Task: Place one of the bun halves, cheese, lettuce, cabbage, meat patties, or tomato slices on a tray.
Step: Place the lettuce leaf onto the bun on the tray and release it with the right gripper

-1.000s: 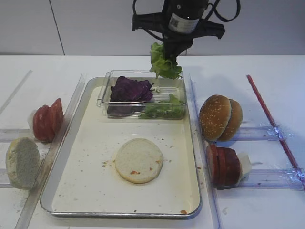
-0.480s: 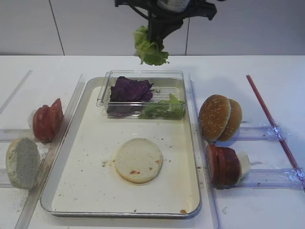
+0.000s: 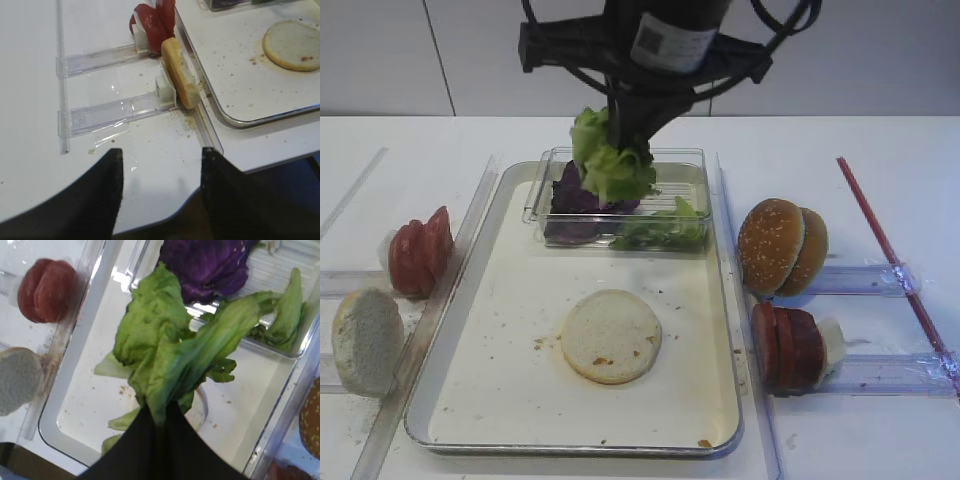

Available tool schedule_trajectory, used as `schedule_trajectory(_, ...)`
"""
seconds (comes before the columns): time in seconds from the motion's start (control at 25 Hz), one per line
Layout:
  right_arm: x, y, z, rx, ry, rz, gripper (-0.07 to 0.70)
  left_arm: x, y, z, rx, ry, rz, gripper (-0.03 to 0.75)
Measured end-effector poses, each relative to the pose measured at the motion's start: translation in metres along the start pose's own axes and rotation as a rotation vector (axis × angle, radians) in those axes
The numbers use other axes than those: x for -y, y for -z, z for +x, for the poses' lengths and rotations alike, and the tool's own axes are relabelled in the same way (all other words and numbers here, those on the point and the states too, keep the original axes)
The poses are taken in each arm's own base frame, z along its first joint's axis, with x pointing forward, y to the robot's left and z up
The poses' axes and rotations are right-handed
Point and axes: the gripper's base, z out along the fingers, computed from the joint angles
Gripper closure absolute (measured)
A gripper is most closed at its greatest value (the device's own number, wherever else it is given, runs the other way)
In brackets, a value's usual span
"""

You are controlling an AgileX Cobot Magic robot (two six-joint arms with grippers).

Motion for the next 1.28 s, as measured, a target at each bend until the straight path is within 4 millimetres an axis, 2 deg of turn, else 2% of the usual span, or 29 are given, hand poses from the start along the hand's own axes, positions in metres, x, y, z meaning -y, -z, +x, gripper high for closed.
schedule_trajectory(0.16,-0.002,-0.010,0.021,-0.070,0.013,0.012,0.573,0.000,0.000,0.000,0.000,0.000,0.000,0.376)
schedule_trajectory(0.4,0.000,-0.042,0.051,-0.208,0.027,0.050,0.573,0.000,0.000,0.000,0.000,0.000,0.000,0.376)
schedule_trajectory(0.56,-0.001,-0.061,0.063,-0.219,0.033,0.045,0.573,0.000,0.000,0.000,0.002,0.000,0.000,0.376)
schedule_trajectory(0.68,0.000,-0.070,0.065,-0.183,0.025,0.030,0.573,0.000,0.000,0.000,0.002,0.000,0.000,0.376)
schedule_trajectory(0.92,-0.002,-0.073,0.060,-0.134,0.017,0.006,0.573,0.000,0.000,0.000,0.002,0.000,0.000,0.376)
schedule_trajectory(1.28,0.000,-0.110,0.062,-0.219,-0.011,0.016,0.573,0.000,0.000,0.000,0.003,0.000,0.000,0.376)
